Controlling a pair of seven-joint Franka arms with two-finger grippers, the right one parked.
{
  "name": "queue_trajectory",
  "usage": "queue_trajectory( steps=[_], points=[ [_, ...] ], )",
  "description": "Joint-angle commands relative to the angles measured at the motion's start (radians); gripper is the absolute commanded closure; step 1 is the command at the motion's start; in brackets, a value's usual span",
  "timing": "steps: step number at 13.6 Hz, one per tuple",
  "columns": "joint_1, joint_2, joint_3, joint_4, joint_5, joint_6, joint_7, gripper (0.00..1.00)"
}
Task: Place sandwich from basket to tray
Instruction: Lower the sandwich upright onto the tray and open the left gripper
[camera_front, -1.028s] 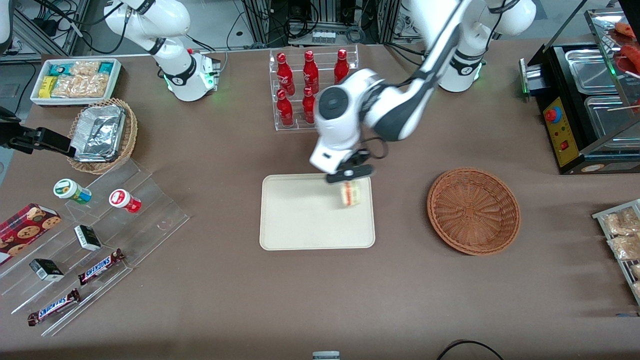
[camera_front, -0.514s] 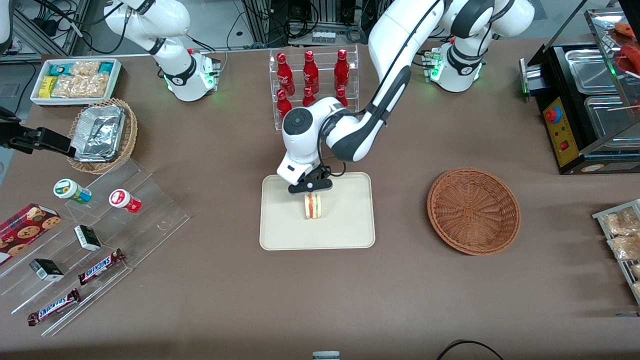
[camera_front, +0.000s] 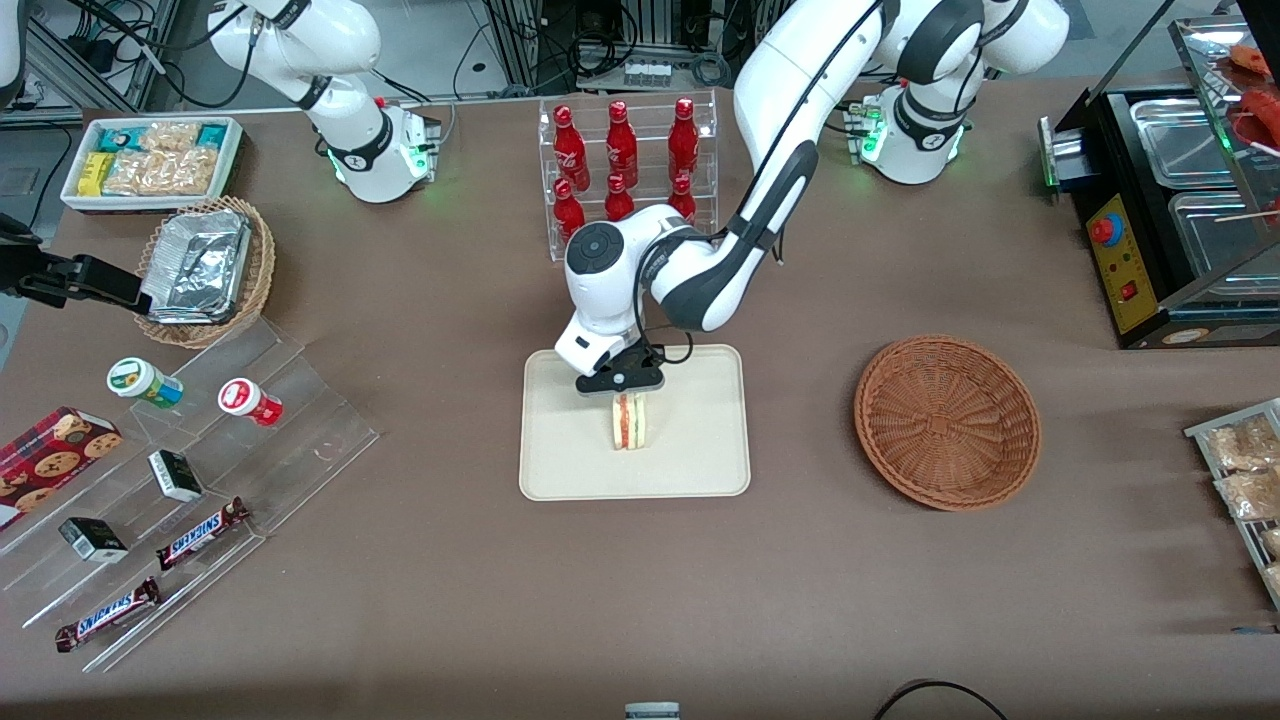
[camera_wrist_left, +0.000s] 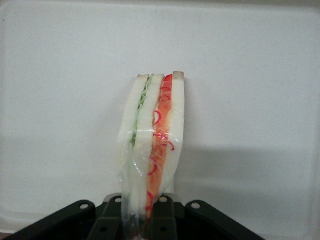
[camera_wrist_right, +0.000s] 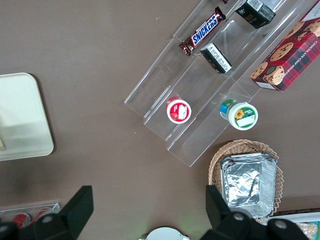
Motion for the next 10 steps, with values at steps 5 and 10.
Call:
queue_trajectory(
  steps=[5, 10],
  points=[
    [-0.005, -0.019, 0.007, 0.029, 0.010, -0.046, 0.005, 0.01],
    [0.056, -0.212, 0.011, 0.025, -0.032, -0.296, -0.007, 0.01]
  ],
)
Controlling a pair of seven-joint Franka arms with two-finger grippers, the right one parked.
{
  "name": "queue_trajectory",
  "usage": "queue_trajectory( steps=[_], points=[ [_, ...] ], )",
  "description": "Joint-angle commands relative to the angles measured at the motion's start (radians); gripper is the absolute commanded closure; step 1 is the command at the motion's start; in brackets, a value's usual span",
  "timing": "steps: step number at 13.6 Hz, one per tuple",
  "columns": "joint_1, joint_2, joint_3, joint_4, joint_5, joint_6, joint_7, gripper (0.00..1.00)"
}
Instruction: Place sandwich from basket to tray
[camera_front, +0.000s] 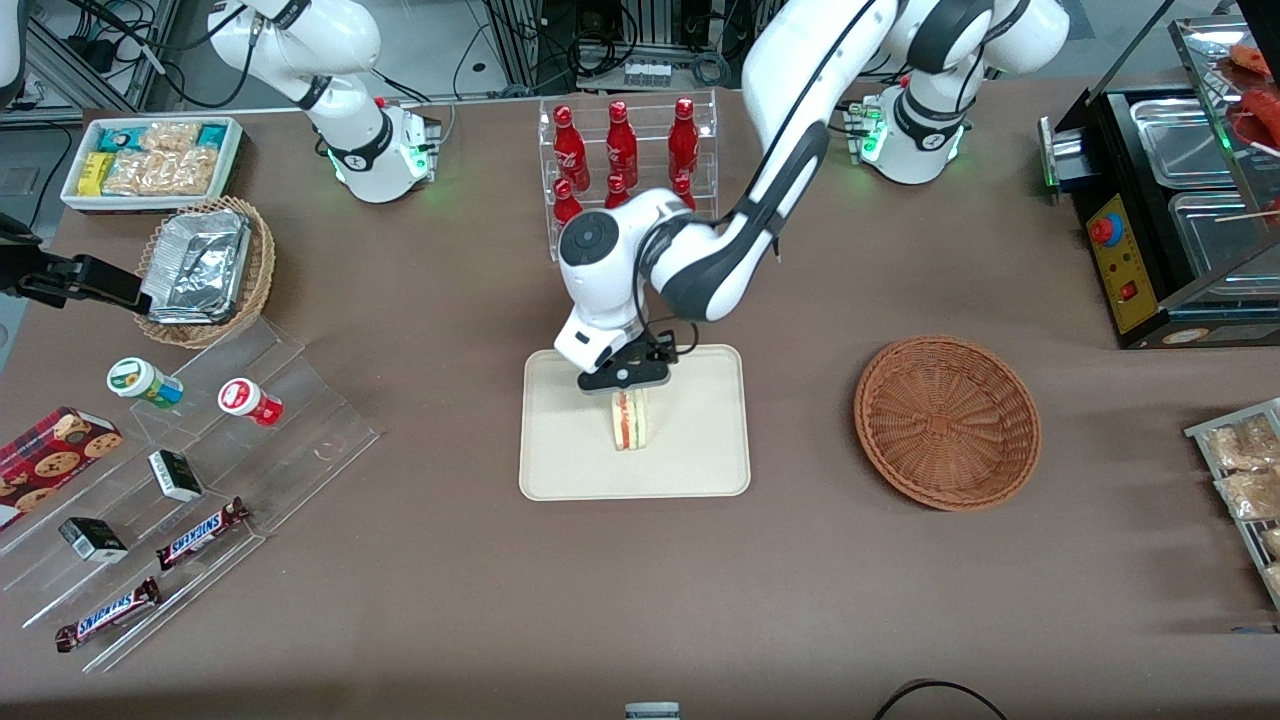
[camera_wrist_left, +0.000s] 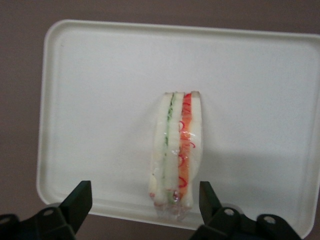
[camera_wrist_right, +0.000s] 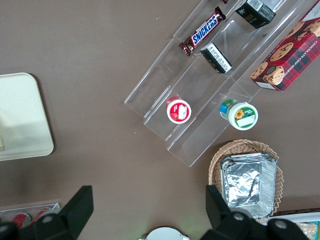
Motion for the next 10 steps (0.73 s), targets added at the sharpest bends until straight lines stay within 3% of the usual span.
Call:
queue_trajectory(
  steps=[1, 5, 10],
  points=[
    [0.063, -0.155, -0.001, -0.031, -0.071, -0.134, 0.007, 0.01],
    [0.183, -0.310, -0.001, -0.038, -0.089, -0.319, 0.080, 0.01],
    [0.385, -0.531, -0.001, -0.178, -0.095, -0.481, 0.436, 0.01]
  ],
)
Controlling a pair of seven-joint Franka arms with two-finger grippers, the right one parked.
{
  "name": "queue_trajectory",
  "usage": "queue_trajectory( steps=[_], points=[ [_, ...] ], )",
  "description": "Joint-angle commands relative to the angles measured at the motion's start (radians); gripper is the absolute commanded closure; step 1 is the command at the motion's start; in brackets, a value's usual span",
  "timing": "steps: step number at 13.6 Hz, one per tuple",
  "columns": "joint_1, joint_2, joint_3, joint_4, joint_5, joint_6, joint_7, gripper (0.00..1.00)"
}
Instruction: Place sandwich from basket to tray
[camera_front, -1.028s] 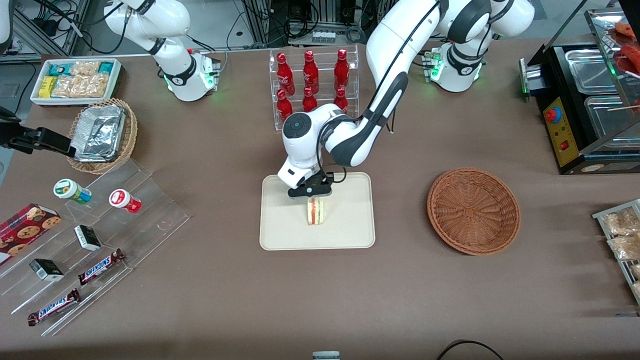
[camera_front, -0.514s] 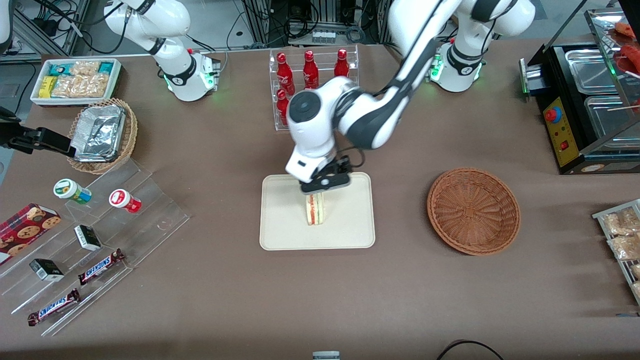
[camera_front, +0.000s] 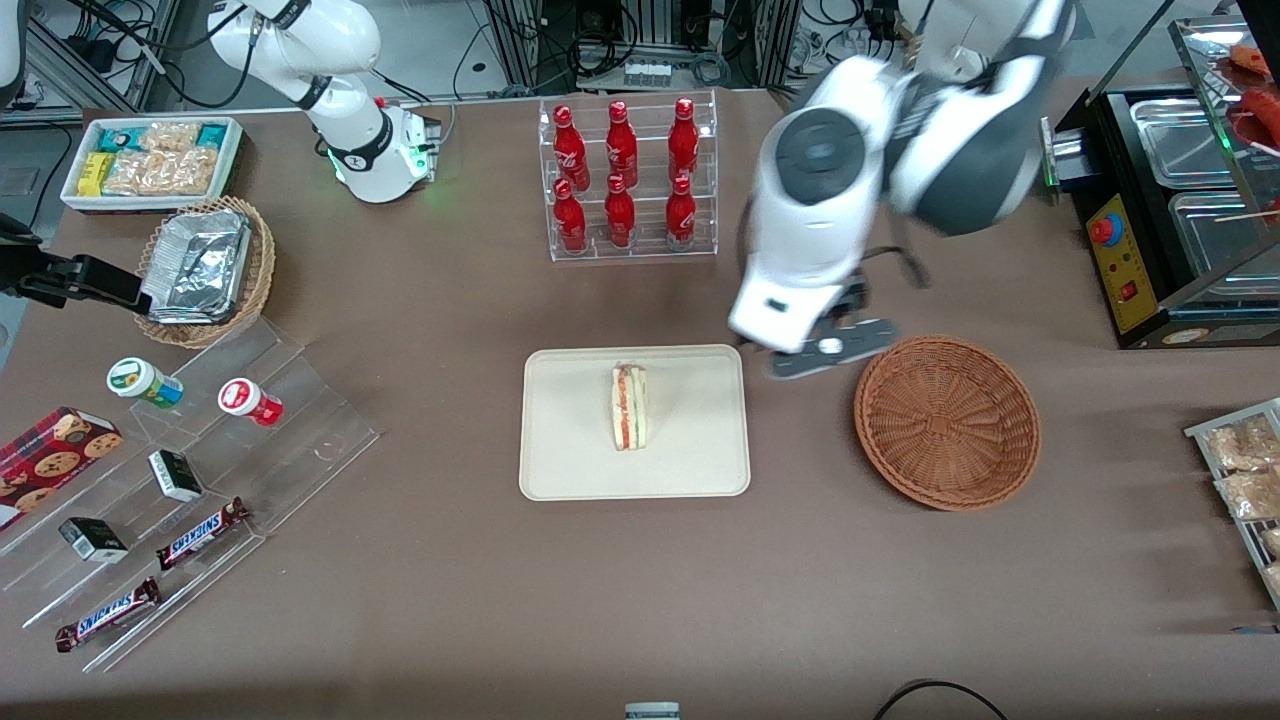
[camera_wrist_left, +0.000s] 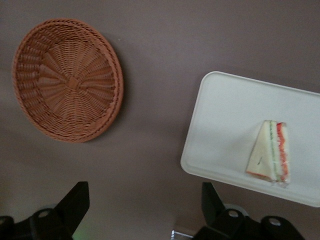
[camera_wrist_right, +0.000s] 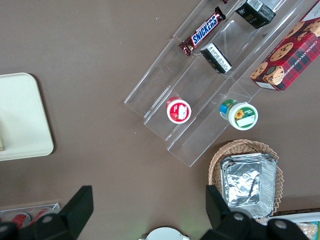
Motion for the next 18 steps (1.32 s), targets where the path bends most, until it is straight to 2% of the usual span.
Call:
queue_trajectory(
  steps=[1, 6, 10, 18],
  points=[
    [0.122, -0.170, -0.010, -0.173, -0.019, -0.010, 0.216, 0.01],
    [0.357, -0.303, -0.009, -0.284, -0.041, -0.035, 0.580, 0.01],
    [0.478, -0.337, -0.013, -0.301, -0.049, -0.038, 0.752, 0.01],
    [0.502, -0.286, -0.015, -0.195, -0.040, -0.110, 0.777, 0.01]
  ],
)
